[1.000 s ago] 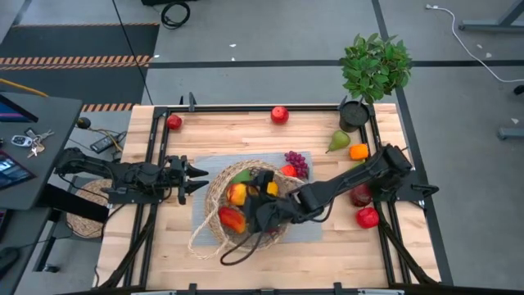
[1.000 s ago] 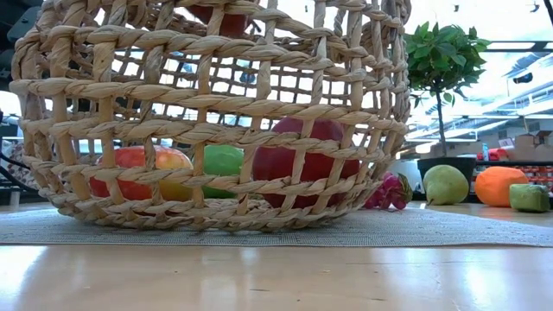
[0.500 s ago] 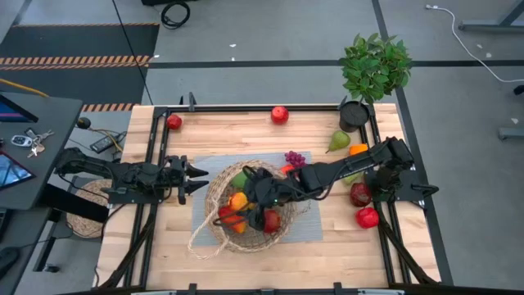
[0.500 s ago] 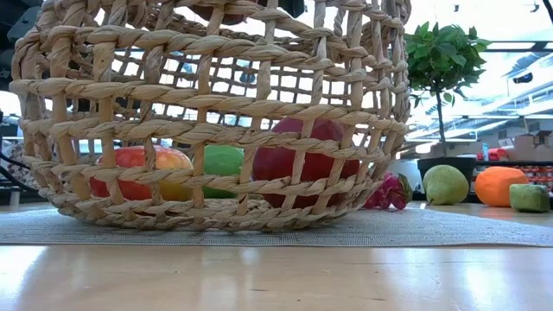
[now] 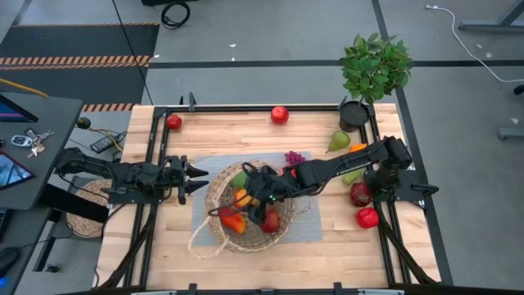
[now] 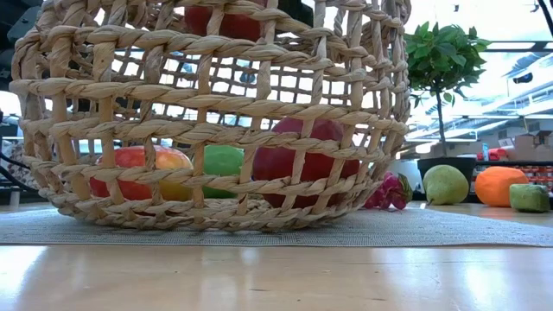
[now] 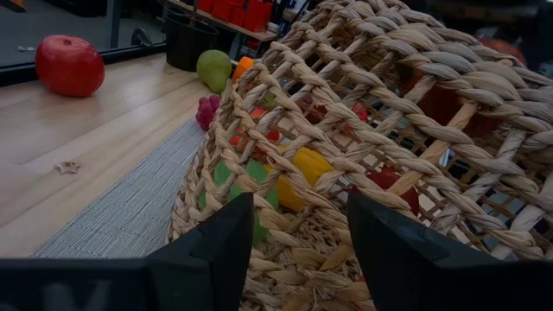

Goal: Build produce basket
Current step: Put the red apple into the brown basket

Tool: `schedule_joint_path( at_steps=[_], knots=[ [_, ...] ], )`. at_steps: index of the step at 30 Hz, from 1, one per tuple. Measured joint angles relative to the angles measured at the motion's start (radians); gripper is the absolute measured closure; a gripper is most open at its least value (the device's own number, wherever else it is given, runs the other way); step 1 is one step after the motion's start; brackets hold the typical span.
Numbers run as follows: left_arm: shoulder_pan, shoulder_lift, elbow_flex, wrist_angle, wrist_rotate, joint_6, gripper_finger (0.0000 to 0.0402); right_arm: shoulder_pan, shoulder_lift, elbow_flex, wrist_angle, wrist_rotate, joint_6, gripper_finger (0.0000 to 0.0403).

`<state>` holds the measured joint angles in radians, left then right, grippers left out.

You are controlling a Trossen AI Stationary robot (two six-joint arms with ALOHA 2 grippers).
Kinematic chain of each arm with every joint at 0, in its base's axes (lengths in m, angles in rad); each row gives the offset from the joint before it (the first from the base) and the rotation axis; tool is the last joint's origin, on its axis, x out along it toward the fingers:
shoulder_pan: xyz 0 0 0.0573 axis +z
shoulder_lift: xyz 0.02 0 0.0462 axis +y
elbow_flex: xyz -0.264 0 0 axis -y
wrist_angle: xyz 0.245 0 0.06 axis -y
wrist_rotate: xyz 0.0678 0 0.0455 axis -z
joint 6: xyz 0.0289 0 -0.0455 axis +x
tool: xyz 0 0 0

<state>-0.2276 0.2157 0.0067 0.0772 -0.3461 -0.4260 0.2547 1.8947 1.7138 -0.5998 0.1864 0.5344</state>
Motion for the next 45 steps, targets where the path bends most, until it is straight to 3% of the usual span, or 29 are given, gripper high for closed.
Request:
schedule_joint_path(
  at_steps=[8, 17, 23, 26, 32, 39, 45],
  knots=[
    [0.0, 0.0, 0.0, -0.004, 0.001, 0.0, 0.0205, 0.022, 0.058, 0.023, -0.095, 0.077, -0.014, 0.0064],
    [0.0, 0.013, 0.0, -0.001, 0.0, 0.0, 0.0205, 0.024, 0.12, 0.023, -0.17, -0.086, -0.098, 0.0061],
    [0.0, 0.013, 0.0, -0.001, 0.0, 0.0, 0.0205, 0.008, 0.114, 0.024, -0.152, -0.146, -0.089, 0.0023],
    [0.0, 0.013, 0.0, -0.001, 0.0, 0.0, 0.0208, 0.004, 0.113, 0.024, -0.155, -0.146, -0.089, 0.0008],
    [0.0, 0.013, 0.0, -0.001, 0.0, 0.0, 0.0205, 0.003, 0.111, 0.093, -0.233, -0.142, -0.09, 0.0018],
    [0.0, 0.013, 0.0, 0.0, 0.0, 0.0, 0.0209, 0.009, 0.105, 0.322, -0.442, 0.063, -0.123, 0.0019],
    [0.0, 0.013, 0.0, 0.0, 0.0, 0.0, 0.0204, -0.004, 0.055, 0.394, -0.568, 0.095, -0.18, 0.0022]
  ],
)
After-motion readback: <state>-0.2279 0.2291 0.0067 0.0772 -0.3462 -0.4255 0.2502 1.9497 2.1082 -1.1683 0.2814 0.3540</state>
